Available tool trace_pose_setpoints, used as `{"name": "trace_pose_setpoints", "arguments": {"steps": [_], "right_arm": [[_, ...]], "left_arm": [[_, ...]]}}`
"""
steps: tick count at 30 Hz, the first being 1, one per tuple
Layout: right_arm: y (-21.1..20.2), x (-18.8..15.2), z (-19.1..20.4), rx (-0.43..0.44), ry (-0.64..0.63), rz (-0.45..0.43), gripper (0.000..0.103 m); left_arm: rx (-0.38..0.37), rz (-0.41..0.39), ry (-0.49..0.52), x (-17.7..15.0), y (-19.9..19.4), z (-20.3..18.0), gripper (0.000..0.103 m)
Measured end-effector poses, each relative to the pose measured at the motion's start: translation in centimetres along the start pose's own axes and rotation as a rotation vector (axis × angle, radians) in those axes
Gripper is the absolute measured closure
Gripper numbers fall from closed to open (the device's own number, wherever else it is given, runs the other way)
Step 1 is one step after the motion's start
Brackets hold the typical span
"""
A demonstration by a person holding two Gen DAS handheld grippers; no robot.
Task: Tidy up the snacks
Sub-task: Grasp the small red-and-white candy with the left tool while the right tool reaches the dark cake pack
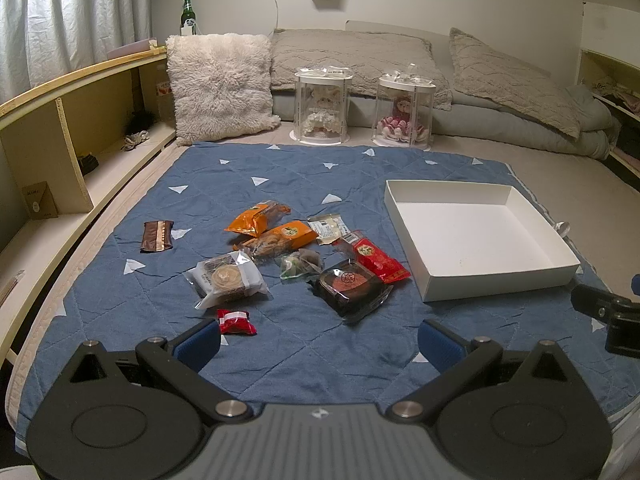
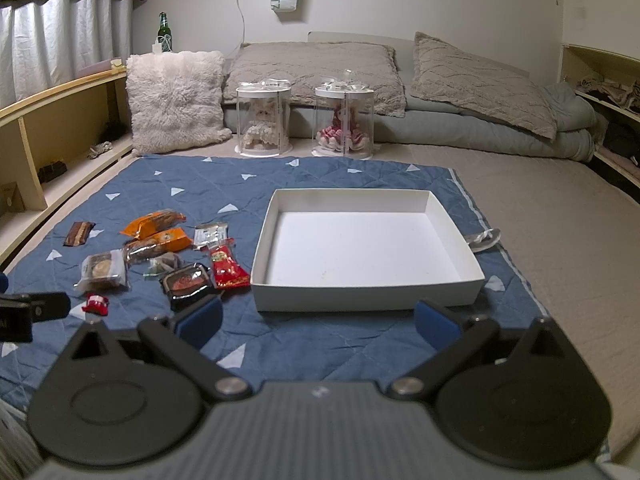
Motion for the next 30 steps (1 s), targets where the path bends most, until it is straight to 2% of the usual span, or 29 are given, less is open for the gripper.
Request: {"name": "trace_pose_setpoints", "arguments": {"steps": [9,16,25,30], "right_arm": [[0.0,0.1,0.1,0.002,-0.019,-0.005,0.0],[1.2,0.5,1.1,0.041,-0.082,0.015,0.0],[3.6,-0.6,4.9,0.217,-0.179,0.126,0.0],[5.1,-1.2,7.5,0.299,-0.292,0.118,0.0]], "left_arm": [[0.008,0.0,0.001,0.0,0.0,0.3,0.0],[0.085,0.009,-0.023,-0.6,0.5,3.2,0.0],[0.195,0.067,-0.024,-2.8,1.6,7.1,0.0],[0.215,0.108,-0.058,-3.7,2.5,8.7,0.0]]}}
Point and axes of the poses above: each gripper's, at about its wrist camera, not at the fingertips, and y roughly the way its jaws point, z to its left, x to its top, the point moved 8 cm from there along y, roughly the way its jaws point, and after that the axes turned 6 degrees about -z, right-handed, at the moved point
